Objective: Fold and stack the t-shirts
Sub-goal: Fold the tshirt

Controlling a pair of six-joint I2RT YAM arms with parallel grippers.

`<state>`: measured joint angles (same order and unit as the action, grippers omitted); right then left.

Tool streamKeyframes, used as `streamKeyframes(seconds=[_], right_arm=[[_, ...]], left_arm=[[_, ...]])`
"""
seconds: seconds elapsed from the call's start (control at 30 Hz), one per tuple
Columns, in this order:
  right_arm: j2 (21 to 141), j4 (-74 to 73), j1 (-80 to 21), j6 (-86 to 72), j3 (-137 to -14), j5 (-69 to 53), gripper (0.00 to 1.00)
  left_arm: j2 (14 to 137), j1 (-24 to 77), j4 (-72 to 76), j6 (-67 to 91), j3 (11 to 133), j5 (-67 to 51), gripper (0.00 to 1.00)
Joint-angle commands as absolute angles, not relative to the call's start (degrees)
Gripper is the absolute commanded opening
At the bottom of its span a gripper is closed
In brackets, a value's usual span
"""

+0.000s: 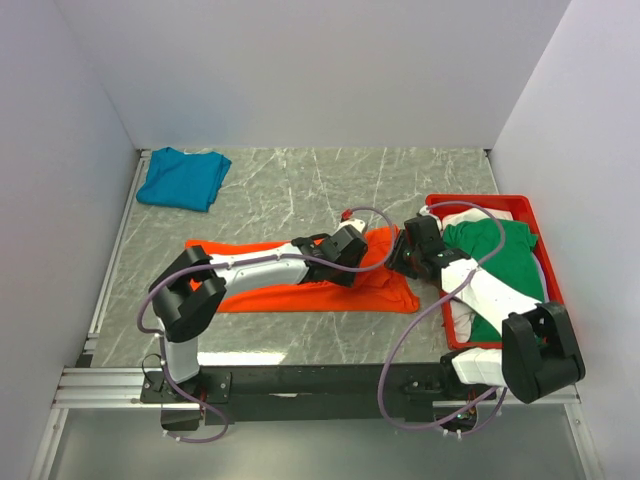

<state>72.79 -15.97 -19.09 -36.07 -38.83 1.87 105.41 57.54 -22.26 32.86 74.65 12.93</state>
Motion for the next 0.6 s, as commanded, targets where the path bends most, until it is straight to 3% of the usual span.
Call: streamKeyframes(seconds=[0.0, 0.37, 0.57], right_arm=[[73.91, -13.54, -18.46, -35.24, -39.11, 1.58, 0.44], [74.44, -12.57, -18.19, -35.24, -38.58, 1.06, 0.44], [74.35, -12.66, -18.19, -35.07, -38.5, 0.97, 0.42]], left_arm=[[107.13, 58.53, -23.37, 31.55, 77.69, 15.11, 0.46], [107.58, 60.56, -24.61, 32.34, 77.52, 20.65, 0.38], [107.05, 60.64, -24.78, 32.96, 76.99, 21.88, 0.21]])
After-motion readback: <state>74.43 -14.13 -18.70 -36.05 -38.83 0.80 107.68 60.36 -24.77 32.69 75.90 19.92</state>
